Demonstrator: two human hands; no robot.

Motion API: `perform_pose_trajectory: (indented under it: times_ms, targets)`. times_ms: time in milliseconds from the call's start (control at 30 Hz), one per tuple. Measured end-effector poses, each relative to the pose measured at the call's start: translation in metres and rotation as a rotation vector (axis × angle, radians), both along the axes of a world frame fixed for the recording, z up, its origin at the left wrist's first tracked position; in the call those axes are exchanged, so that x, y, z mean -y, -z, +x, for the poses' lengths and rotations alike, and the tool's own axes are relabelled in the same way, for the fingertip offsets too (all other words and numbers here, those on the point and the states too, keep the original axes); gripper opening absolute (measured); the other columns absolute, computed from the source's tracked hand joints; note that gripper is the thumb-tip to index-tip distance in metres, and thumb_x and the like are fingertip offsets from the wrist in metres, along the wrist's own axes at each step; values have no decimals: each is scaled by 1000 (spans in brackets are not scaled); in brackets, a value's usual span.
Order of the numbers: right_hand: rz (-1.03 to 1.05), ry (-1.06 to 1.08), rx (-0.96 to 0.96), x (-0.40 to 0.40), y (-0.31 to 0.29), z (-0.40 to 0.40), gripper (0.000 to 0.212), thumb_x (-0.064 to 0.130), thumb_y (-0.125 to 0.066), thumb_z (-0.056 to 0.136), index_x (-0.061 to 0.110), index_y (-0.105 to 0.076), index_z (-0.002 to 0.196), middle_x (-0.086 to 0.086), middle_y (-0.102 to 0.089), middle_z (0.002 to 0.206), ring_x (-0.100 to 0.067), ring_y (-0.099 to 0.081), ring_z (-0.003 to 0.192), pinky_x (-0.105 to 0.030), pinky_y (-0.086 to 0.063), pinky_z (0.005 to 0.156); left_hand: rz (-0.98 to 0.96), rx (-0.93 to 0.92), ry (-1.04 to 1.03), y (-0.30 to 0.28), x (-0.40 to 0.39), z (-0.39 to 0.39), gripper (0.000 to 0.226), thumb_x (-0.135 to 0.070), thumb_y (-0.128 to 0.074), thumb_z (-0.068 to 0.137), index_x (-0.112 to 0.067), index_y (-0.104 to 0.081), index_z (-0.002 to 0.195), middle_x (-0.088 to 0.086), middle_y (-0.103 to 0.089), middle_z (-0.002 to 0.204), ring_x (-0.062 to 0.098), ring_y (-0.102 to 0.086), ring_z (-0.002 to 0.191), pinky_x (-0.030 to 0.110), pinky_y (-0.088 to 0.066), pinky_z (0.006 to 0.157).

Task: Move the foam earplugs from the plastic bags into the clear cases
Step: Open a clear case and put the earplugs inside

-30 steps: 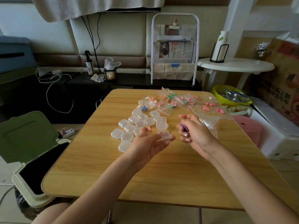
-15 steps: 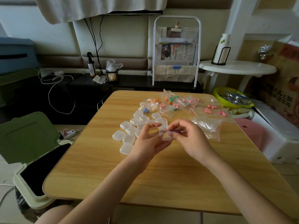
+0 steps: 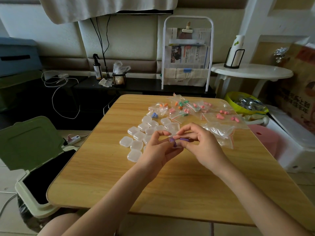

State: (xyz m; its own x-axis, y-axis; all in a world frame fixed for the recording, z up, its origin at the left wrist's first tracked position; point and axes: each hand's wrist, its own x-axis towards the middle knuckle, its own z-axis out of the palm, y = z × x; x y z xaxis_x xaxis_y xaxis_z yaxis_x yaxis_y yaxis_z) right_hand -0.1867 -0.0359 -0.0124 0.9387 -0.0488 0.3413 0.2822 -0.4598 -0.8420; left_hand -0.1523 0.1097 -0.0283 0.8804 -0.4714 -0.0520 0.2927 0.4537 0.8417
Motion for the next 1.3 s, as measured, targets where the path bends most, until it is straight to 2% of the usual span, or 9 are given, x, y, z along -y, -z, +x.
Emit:
perform_pose_trajectory:
  times_ms: [67, 200, 300, 433, 600, 667, 833, 1067, 1300]
  targets:
    - [39, -5, 17, 0, 0, 0, 15, 10, -68, 86, 20, -62, 95, 8, -74, 92, 4, -66, 88, -5, -43, 73, 11, 2, -21, -1, 0, 0, 26, 10, -50, 91, -10, -43, 105, 19, -70, 94, 26, -70, 84, 32, -58, 81]
    - [151, 12, 30, 2, 1, 2, 13, 13, -61, 91, 17, -68, 101, 2, -73, 90, -5, -68, 84, -17, -52, 73, 55, -11, -62, -2, 1, 0, 23, 10, -43, 93, -10, -45, 103, 25, -64, 112, 33, -70, 92, 35, -57, 85]
    - [177, 51, 43, 1, 4, 3, 9, 12, -63, 90, 16, -69, 93, -6, -70, 78, -13, -67, 73, -24, -55, 74, 68, -7, -62, -3, 2, 0, 20, 9, -42, 93, -9, -46, 101, 22, -68, 101, 34, -70, 92, 34, -57, 84]
    - [238, 88, 46, 0, 5, 4, 4, 13, -67, 86, 11, -68, 83, 0, -66, 69, -4, -61, 67, -15, -50, 69, 71, -9, -80, -3, 3, 0, 20, 10, -41, 92, -8, -47, 97, 18, -64, 95, 35, -70, 91, 33, -58, 80]
    - [403, 53, 23, -2, 5, 4, 7, 3, -63, 88, -2, -63, 84, -4, -66, 68, -12, -66, 67, -21, -54, 63, 32, -25, -48, -5, 6, -3, 17, 7, -45, 92, -9, -46, 97, 17, -66, 90, 34, -70, 89, 31, -58, 79]
    - [381, 54, 34, -1, 5, 4, 7, 4, -64, 87, -2, -62, 85, -6, -70, 72, -18, -70, 73, -27, -57, 68, 22, -1, -43, -5, 6, -4, 19, 8, -50, 91, -8, -45, 100, 18, -66, 91, 30, -70, 86, 30, -58, 77]
    - [264, 68, 71, -2, 4, 2, 6, 6, -65, 88, 3, -65, 82, -4, -72, 73, -13, -69, 72, -20, -53, 62, 40, 4, -46, -5, 7, -5, 23, 12, -51, 89, -7, -46, 103, 15, -67, 86, 24, -71, 79, 27, -58, 74]
    - [208, 109, 91, 2, 3, 2, 11, 10, -62, 90, 7, -66, 81, 0, -70, 72, -8, -65, 68, -16, -50, 59, 82, 42, -28, -3, 6, -4, 21, 9, -51, 91, -4, -51, 107, 19, -69, 99, 29, -69, 97, 28, -57, 80]
    - [171, 136, 82, 3, 7, 5, 10, 11, -64, 89, 13, -68, 81, 8, -68, 70, -5, -62, 65, -17, -50, 60, 147, 128, -27, -2, 7, -5, 14, 2, -55, 91, -3, -54, 104, 20, -68, 107, 29, -67, 103, 31, -55, 87]
